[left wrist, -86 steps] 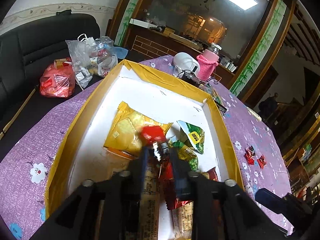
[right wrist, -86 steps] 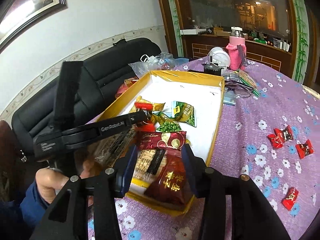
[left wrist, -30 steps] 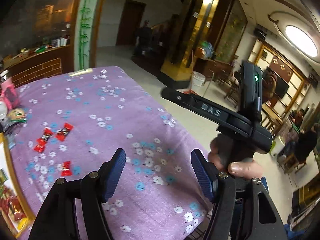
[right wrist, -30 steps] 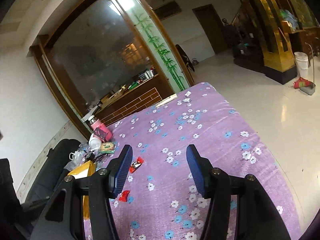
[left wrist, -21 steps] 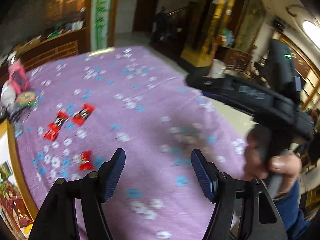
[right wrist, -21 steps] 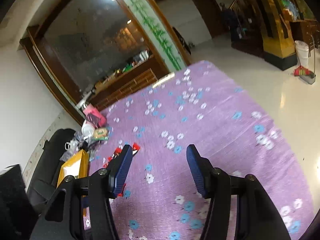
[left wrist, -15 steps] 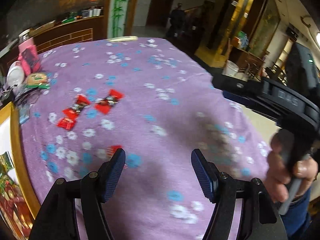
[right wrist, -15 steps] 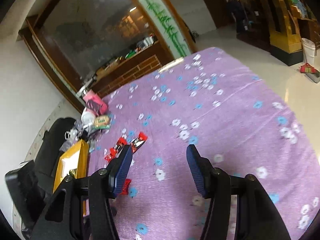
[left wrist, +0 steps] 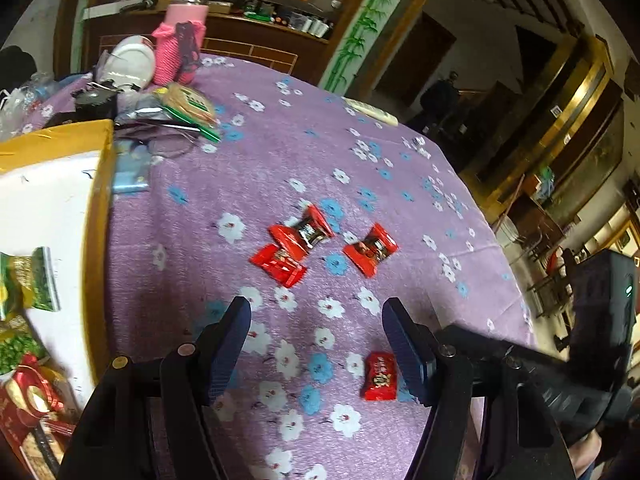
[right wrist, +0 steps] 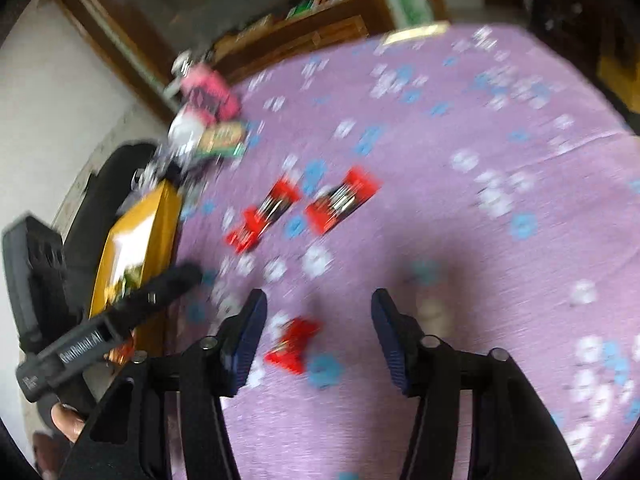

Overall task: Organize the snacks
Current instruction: 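Grasp a small red candy with the right gripper, then grasp another small red candy with the left gripper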

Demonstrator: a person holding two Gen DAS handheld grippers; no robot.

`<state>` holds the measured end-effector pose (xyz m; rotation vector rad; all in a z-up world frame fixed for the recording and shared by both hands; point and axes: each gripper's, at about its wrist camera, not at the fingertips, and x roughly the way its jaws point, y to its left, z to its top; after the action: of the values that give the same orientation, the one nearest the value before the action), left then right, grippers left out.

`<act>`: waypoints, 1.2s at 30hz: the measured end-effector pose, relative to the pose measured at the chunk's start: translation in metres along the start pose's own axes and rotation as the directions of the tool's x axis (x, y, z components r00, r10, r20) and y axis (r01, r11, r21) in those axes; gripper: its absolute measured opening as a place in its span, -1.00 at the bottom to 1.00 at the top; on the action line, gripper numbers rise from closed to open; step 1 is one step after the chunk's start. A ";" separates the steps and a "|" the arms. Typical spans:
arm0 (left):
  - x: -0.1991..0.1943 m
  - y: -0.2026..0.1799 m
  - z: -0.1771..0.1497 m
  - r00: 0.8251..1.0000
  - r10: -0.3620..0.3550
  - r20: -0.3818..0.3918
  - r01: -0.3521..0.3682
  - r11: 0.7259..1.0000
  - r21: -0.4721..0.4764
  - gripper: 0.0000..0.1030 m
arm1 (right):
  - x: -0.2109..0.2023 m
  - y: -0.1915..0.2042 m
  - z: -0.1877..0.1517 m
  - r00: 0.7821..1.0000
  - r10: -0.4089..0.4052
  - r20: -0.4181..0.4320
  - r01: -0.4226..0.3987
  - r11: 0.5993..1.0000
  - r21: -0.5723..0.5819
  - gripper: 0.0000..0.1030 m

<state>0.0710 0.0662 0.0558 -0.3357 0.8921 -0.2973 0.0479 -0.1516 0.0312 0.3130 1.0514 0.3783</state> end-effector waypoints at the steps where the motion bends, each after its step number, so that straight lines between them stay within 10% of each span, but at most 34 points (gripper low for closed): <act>1: -0.002 0.001 0.000 1.000 0.008 0.012 -0.008 1.000 -0.006 0.38 | 0.008 0.008 -0.004 0.999 -0.013 -0.029 0.013 1.000 -0.020 -0.21; 6: -0.008 0.018 0.006 0.999 0.019 0.046 -0.016 0.997 -0.071 0.38 | 0.032 0.025 -0.023 0.991 -0.081 -0.102 0.076 0.995 -0.060 -0.33; 15: 0.000 0.015 0.007 0.996 0.073 0.057 -0.070 0.996 -0.049 0.38 | 0.042 0.045 -0.033 0.960 -0.274 0.056 0.279 0.925 -0.257 -0.60; 20: 0.009 0.011 0.007 0.989 0.136 0.051 -0.135 0.991 -0.021 0.38 | 0.025 0.005 -0.017 0.986 -0.123 0.114 0.135 0.985 -0.109 -0.62; 24: 0.019 0.009 0.014 0.988 0.154 -0.013 -0.154 0.987 -0.046 0.21 | -0.007 -0.016 -0.006 0.954 -0.154 0.258 0.171 0.984 -0.048 -0.62; 36: 0.079 0.003 0.029 0.962 0.222 -0.158 -0.231 0.972 -0.040 -0.27 | -0.022 -0.027 -0.002 0.962 -0.063 0.265 0.062 0.998 0.013 -0.62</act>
<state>0.1418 0.0425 0.0158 -0.2635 1.0816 -0.0860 0.0400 -0.1855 0.0360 0.3239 0.7969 0.2686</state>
